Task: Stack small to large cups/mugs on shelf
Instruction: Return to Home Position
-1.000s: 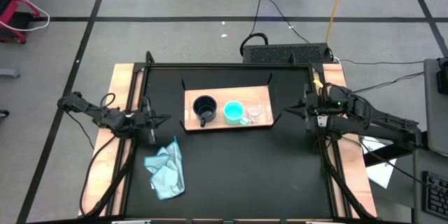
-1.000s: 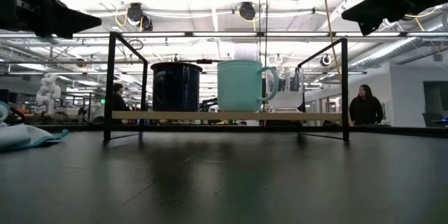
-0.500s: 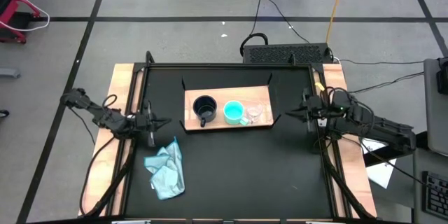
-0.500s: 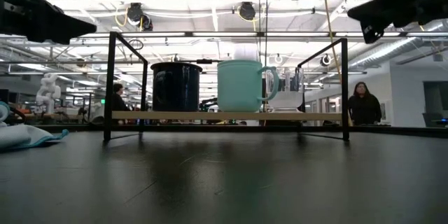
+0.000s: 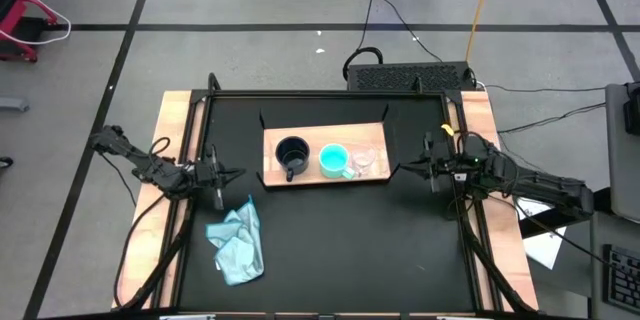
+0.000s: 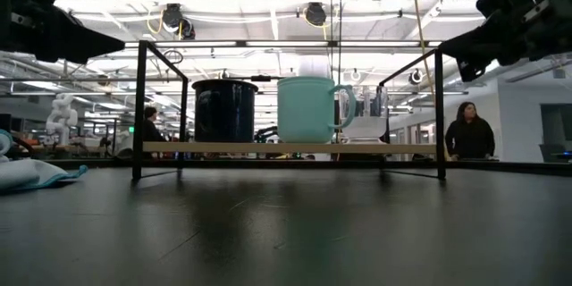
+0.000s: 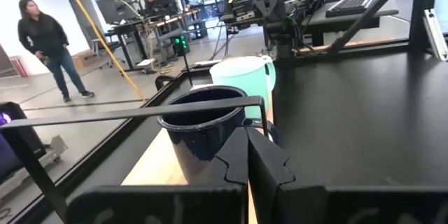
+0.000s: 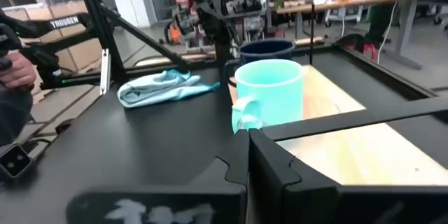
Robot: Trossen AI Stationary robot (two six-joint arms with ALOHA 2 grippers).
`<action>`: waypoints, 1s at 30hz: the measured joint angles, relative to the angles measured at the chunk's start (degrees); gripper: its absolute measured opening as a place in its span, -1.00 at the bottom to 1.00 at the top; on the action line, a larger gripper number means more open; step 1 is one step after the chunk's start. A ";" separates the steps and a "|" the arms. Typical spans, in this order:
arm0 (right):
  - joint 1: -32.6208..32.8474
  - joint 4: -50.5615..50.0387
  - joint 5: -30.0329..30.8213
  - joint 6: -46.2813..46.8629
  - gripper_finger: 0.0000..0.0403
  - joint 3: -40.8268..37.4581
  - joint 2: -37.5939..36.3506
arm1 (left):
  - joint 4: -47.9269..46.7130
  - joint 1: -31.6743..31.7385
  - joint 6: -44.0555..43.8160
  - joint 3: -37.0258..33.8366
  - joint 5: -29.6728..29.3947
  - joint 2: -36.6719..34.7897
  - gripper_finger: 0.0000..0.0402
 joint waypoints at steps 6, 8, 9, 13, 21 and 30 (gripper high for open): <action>0.00 5.09 0.20 -2.81 -1.00 -3.18 0.00 | 0.55 1.05 1.83 -0.13 -2.60 0.07 -1.00; -0.02 5.15 0.20 -3.69 -1.00 -3.82 0.00 | 0.53 2.29 2.69 -0.13 -4.19 0.07 -1.00; -0.04 5.12 0.26 -4.03 -1.00 -4.06 0.00 | 0.53 3.08 3.15 -0.13 -4.24 0.07 -1.00; -0.04 7.15 0.36 -4.70 -1.00 -5.25 0.04 | 0.50 7.18 3.51 -0.13 -3.48 0.07 -1.00; -0.55 7.76 1.11 -6.02 -1.00 -5.39 1.32 | 0.48 15.76 2.96 -0.15 7.41 0.11 -1.00; -0.55 7.72 0.83 -6.84 -1.00 -5.47 2.08 | 0.39 21.27 1.79 -0.15 15.80 0.11 -1.00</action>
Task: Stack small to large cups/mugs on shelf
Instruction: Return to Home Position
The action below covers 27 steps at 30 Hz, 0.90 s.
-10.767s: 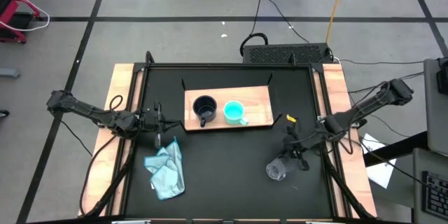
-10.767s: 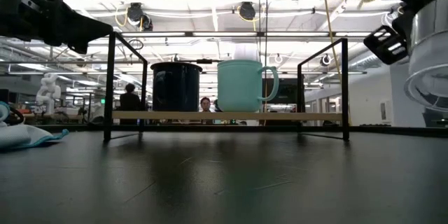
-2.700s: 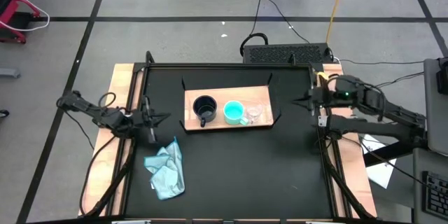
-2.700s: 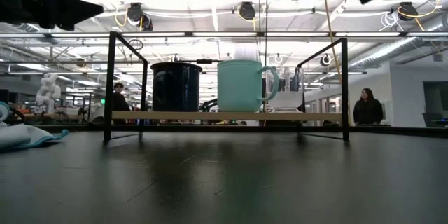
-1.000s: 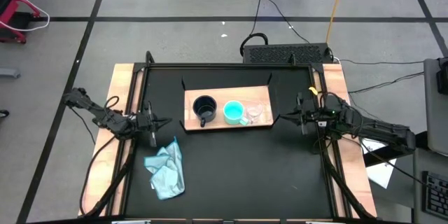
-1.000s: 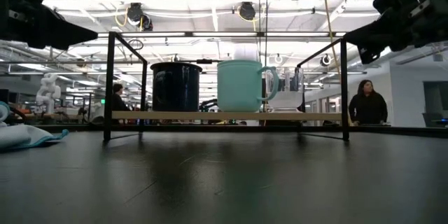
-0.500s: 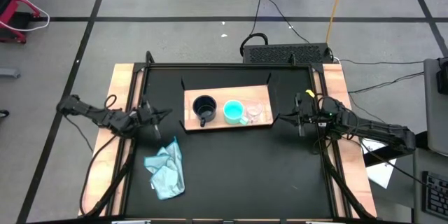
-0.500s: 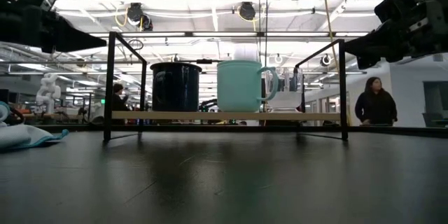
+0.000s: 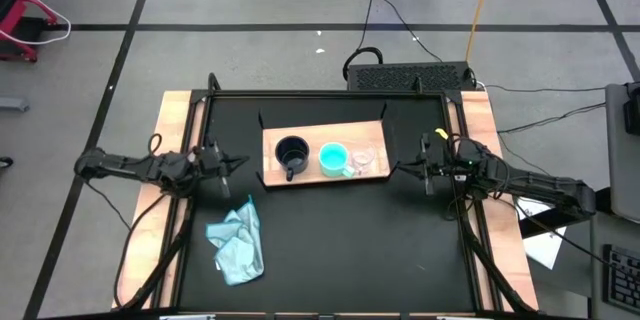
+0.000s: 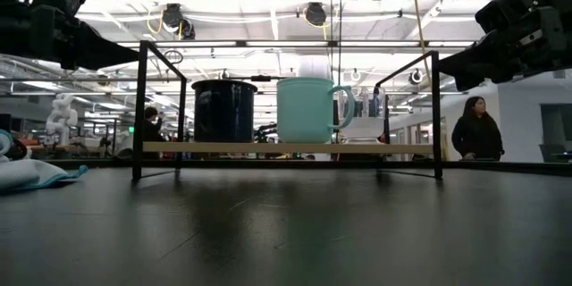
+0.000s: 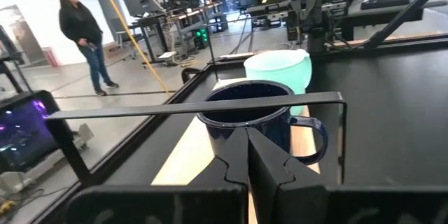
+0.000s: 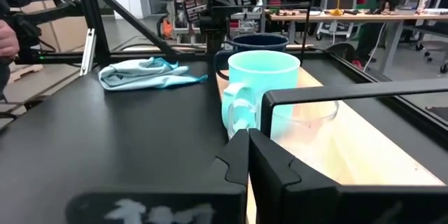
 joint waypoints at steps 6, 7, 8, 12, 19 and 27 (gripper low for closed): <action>-0.02 -0.13 -0.11 -0.18 -1.00 -0.54 0.00 | -0.33 2.57 -1.65 0.00 4.93 0.00 -1.00; -0.02 -0.13 -0.17 -0.14 -1.00 -0.60 0.00 | -0.39 3.05 -1.99 0.00 5.84 0.00 -1.00; -0.02 -0.15 -0.24 0.01 -1.00 -0.60 0.00 | -0.44 3.53 -2.39 0.00 6.70 0.00 -1.00; -0.02 -0.21 -0.39 0.01 -1.00 -0.67 0.00 | -0.79 5.17 -4.04 0.02 10.98 0.00 -1.00; 0.04 -0.78 -3.55 0.77 -1.00 -0.76 0.00 | -1.20 6.22 -5.04 0.02 15.90 1.67 -1.00; 0.04 -1.31 -3.55 1.27 -1.00 -0.81 0.53 | -1.23 7.33 -6.36 0.02 15.99 7.12 -1.00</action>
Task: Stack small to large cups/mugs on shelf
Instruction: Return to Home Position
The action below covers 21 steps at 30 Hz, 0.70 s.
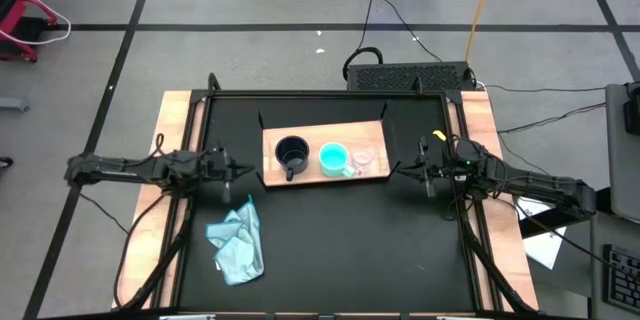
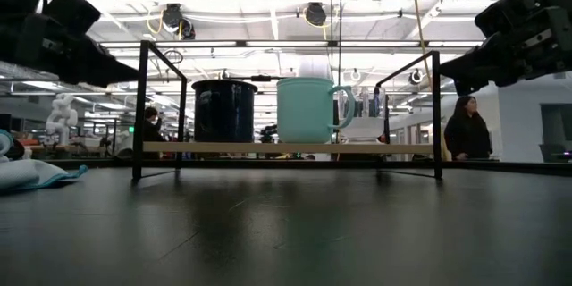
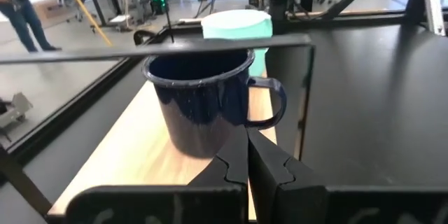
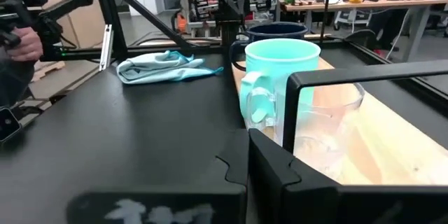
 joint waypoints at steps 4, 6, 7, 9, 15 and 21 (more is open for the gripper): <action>0.00 0.24 0.00 -0.43 -1.00 -0.02 0.34 | 0.03 0.53 -0.52 0.00 0.02 0.52 -1.00; 0.00 0.41 -0.02 -0.78 -1.00 -0.06 0.33 | 0.07 0.53 -0.52 0.00 0.02 0.51 -1.00; 0.00 0.51 -0.02 -1.16 -1.00 -0.06 0.32 | 0.14 0.53 -0.54 0.00 0.02 0.51 -1.00; 0.00 1.06 0.00 -1.77 -1.00 -0.06 0.32 | 0.20 0.53 -0.56 -0.02 0.20 0.51 -1.00; 0.00 3.15 0.17 -2.50 -1.00 -0.08 0.32 | 0.27 0.50 -0.65 -0.04 1.96 0.51 -0.97; 0.00 4.11 0.31 -0.19 -1.00 -0.10 0.32 | 0.24 0.50 -1.94 -0.04 1.64 0.51 -0.99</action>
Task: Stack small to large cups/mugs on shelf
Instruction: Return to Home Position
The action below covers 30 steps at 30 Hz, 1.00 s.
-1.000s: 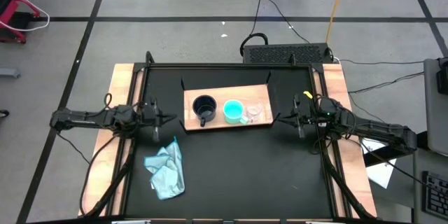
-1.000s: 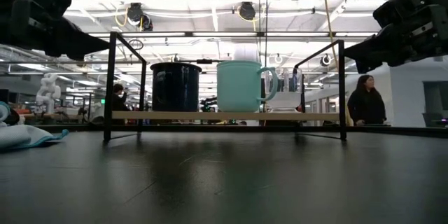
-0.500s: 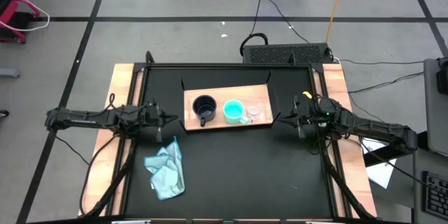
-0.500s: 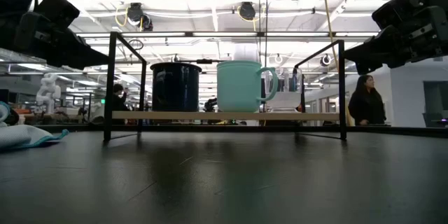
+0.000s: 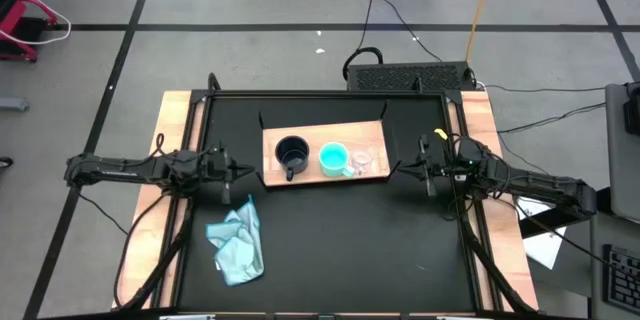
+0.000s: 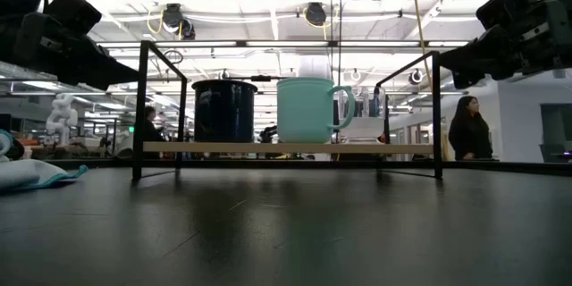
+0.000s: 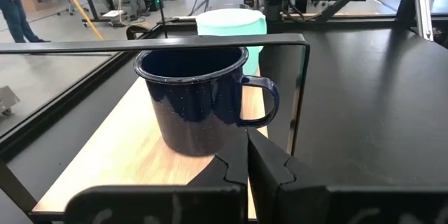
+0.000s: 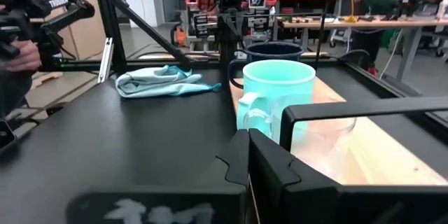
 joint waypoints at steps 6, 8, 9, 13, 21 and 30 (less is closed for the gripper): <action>0.00 -0.28 -0.07 1.80 -1.00 0.00 0.00 | 0.00 0.00 0.23 0.00 -0.16 0.00 -0.95; 0.00 -0.28 -0.07 2.77 -1.00 0.00 0.00 | 0.00 0.00 0.28 0.00 -0.18 0.00 -0.91; 0.00 -0.28 -0.07 3.18 -1.00 0.00 0.00 | -0.02 0.00 0.28 0.00 -0.18 0.00 -0.90; 0.00 -0.28 -0.07 3.26 -1.00 0.00 0.00 | 0.02 0.00 0.31 0.00 -0.18 0.00 -0.88; 0.00 -0.28 -0.11 3.26 -1.00 0.00 0.00 | 0.12 0.00 0.33 0.00 -0.23 0.00 -0.87; 0.00 -0.26 -0.13 3.26 -1.00 0.00 0.00 | 0.16 -0.01 0.35 0.00 -0.24 0.00 -0.87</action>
